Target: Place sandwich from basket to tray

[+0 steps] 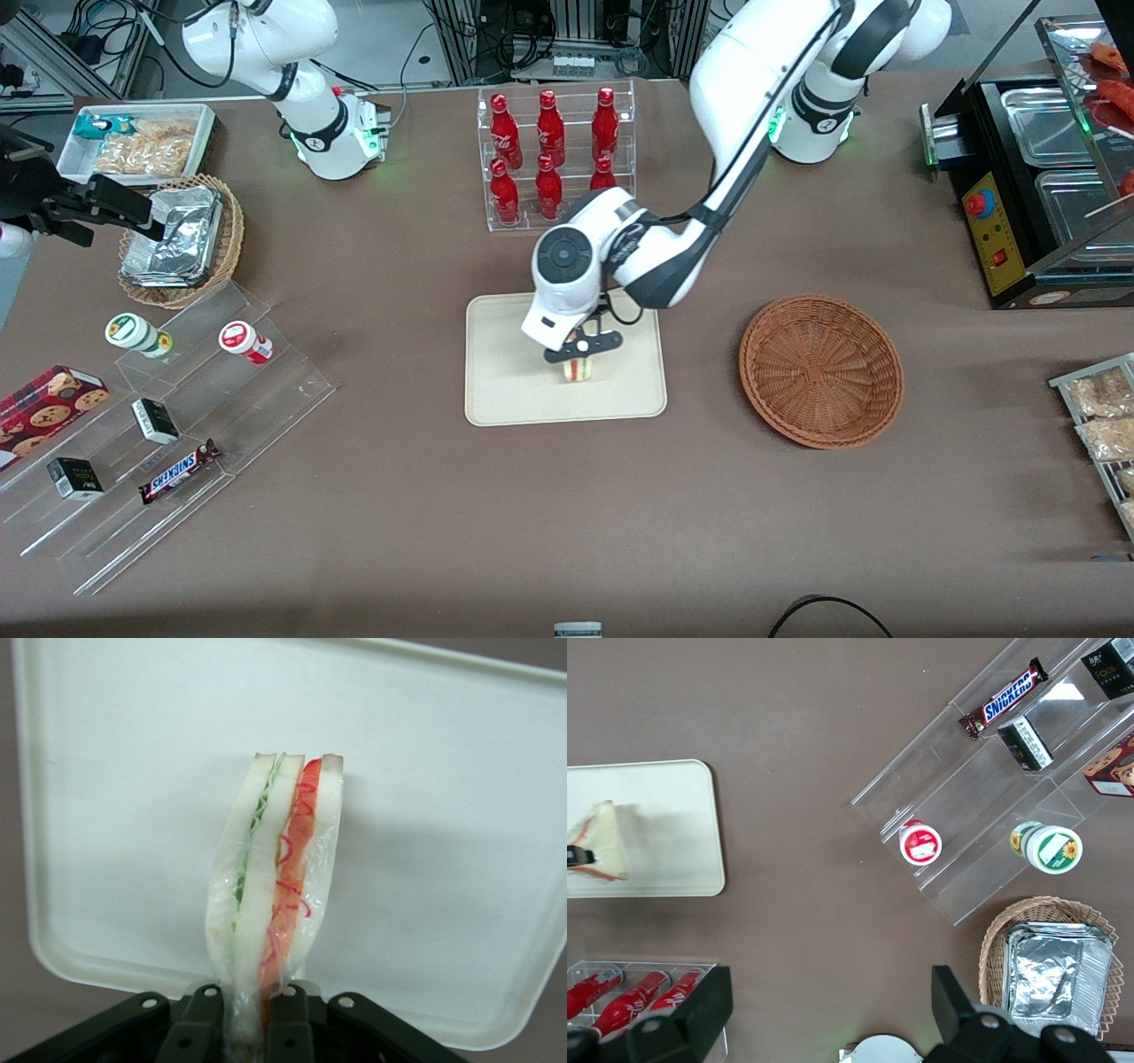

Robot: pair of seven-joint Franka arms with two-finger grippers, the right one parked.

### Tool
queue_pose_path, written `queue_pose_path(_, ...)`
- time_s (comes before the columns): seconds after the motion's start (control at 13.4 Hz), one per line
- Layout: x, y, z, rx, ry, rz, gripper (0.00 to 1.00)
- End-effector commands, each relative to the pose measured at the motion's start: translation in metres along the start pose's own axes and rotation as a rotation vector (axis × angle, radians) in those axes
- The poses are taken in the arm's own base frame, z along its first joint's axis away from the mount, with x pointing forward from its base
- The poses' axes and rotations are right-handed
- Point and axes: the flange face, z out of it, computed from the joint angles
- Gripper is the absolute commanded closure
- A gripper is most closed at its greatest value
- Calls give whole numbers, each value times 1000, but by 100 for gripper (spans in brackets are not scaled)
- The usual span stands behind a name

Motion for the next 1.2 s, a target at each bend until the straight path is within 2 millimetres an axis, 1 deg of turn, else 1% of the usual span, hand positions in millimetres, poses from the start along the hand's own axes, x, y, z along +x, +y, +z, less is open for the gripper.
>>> queue_pose_path(0.0,7,20,10,-4,40,-18,93)
queue_pose_path(0.15,9,20,12,9,77,-15,93)
queue_pose_path(0.3,10,20,19,12,77,-14,92)
queue_pose_path(0.37,9,21,21,12,77,-11,89)
queue_pose_path(0.45,9,21,22,11,76,-12,60)
queue_pose_path(0.52,8,21,21,10,77,-11,1)
queue_pose_path(0.6,7,21,18,6,76,-20,0)
queue_pose_path(0.67,7,22,10,-3,81,-19,0)
queue_pose_path(0.9,7,16,-43,-32,113,-5,0)
queue_pose_path(1.05,-1,5,-67,15,103,-6,0)
queue_pose_path(1.12,-3,-4,-78,64,99,7,0)
